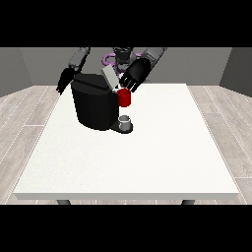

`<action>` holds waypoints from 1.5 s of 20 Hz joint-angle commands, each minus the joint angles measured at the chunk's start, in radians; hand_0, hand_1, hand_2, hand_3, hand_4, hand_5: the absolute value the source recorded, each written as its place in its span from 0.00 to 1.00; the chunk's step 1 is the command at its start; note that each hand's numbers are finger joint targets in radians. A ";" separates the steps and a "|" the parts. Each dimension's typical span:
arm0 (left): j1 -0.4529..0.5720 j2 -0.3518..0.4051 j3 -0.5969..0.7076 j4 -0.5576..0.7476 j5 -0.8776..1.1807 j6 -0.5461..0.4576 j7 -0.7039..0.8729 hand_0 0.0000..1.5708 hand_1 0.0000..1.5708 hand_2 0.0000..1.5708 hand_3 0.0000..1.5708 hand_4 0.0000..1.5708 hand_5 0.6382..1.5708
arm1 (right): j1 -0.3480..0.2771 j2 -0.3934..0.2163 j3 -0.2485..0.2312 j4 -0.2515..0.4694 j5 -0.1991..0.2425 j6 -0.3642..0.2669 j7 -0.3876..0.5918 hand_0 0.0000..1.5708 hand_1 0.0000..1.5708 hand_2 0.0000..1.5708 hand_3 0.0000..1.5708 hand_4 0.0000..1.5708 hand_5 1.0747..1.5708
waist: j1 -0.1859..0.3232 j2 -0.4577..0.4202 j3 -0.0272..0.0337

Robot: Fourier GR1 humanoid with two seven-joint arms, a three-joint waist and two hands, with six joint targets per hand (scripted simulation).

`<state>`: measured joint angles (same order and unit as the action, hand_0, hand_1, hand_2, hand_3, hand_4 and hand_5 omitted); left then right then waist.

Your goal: Insert the coffee pod into the coffee machine and close the lid

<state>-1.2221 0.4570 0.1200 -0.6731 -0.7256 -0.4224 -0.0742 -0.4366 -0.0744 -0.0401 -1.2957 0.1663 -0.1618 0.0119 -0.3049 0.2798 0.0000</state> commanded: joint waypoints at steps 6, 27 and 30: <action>0.014 -0.050 -0.015 0.012 -0.008 0.017 -0.027 0.77 0.77 0.80 0.78 0.27 1.00 | -0.032 0.003 -0.014 0.011 0.014 -0.036 0.012 0.00 0.00 0.00 0.00 0.10 1.00 | 0.038 0.009 0.0001; -0.026 -0.029 0.001 0.035 -0.042 0.099 -0.053 0.75 0.75 0.76 0.74 0.22 1.00 | -0.054 -0.032 -0.024 -0.001 -0.001 -0.001 0.053 0.00 0.00 0.00 0.00 0.09 1.00 | -0.007 0.030 -0.0002; -0.035 0.009 -0.017 0.041 -0.076 0.099 -0.051 0.78 0.78 0.79 0.74 0.00 1.00 | -0.024 -0.017 -0.022 -0.001 -0.013 0.002 -0.001 0.00 0.00 0.00 0.00 0.00 1.00 | -0.027 0.043 0.0002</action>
<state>-1.2698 0.4524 0.1142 -0.6436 -0.7724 -0.3619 -0.1178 -0.4747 -0.0898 -0.0721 -1.2710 0.1584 -0.1754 0.0166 -0.3014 0.3173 0.0002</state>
